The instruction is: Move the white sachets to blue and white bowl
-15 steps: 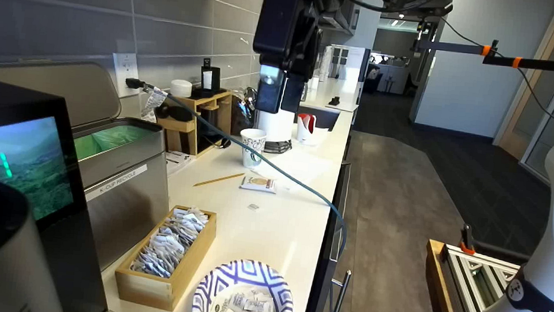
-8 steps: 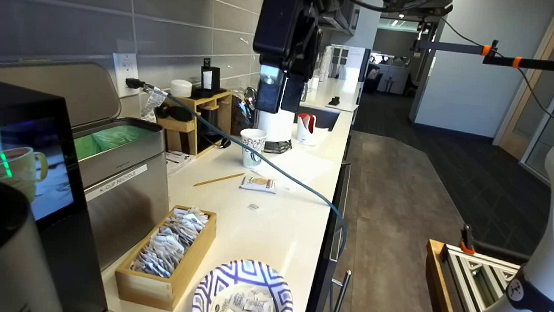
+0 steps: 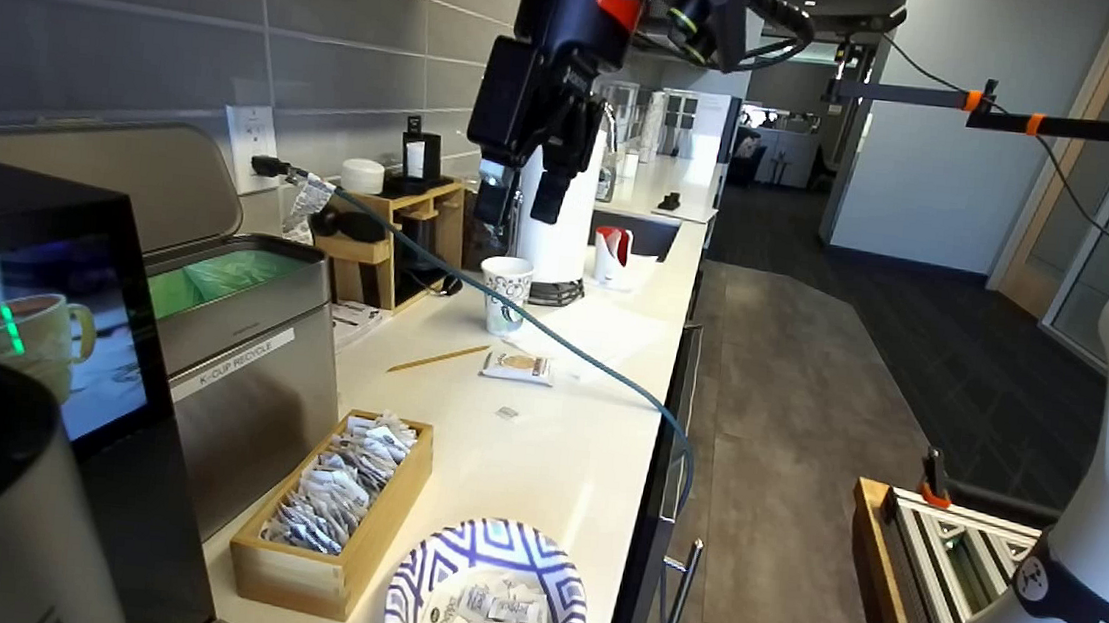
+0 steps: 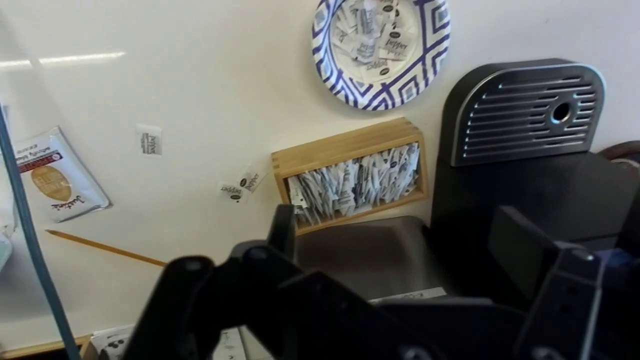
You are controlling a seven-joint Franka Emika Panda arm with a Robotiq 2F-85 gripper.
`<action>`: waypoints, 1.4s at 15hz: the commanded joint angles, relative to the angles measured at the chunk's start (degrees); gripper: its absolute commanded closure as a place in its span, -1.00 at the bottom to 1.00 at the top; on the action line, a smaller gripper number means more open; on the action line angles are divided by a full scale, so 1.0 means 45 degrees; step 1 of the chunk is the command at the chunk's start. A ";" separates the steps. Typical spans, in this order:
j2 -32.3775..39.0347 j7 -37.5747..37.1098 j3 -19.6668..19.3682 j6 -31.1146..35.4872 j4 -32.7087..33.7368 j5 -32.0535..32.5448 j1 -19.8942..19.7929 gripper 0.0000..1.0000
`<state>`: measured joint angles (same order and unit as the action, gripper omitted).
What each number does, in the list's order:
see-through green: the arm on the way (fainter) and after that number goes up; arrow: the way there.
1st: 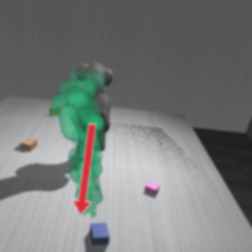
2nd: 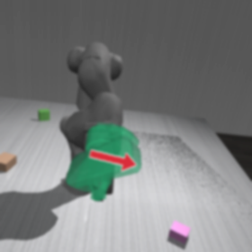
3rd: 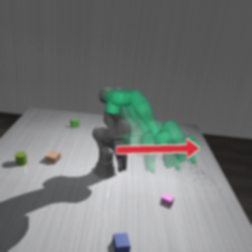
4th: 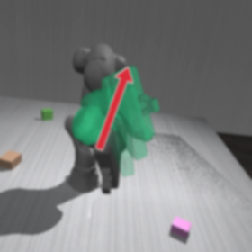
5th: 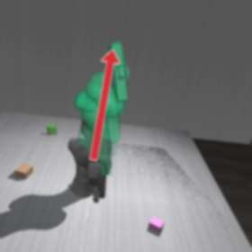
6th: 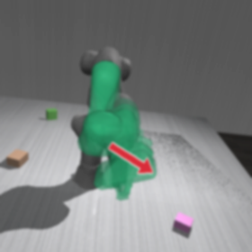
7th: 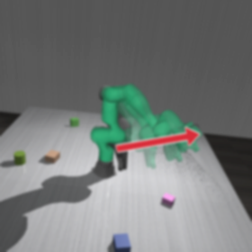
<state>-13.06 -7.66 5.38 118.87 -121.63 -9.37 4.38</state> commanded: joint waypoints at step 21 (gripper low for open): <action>0.2428 0.0395 -0.2010 0.2154 -0.1164 0.4108 -0.2089 -1.00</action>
<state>-4.99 -4.30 -2.31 125.14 -124.53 8.14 -3.80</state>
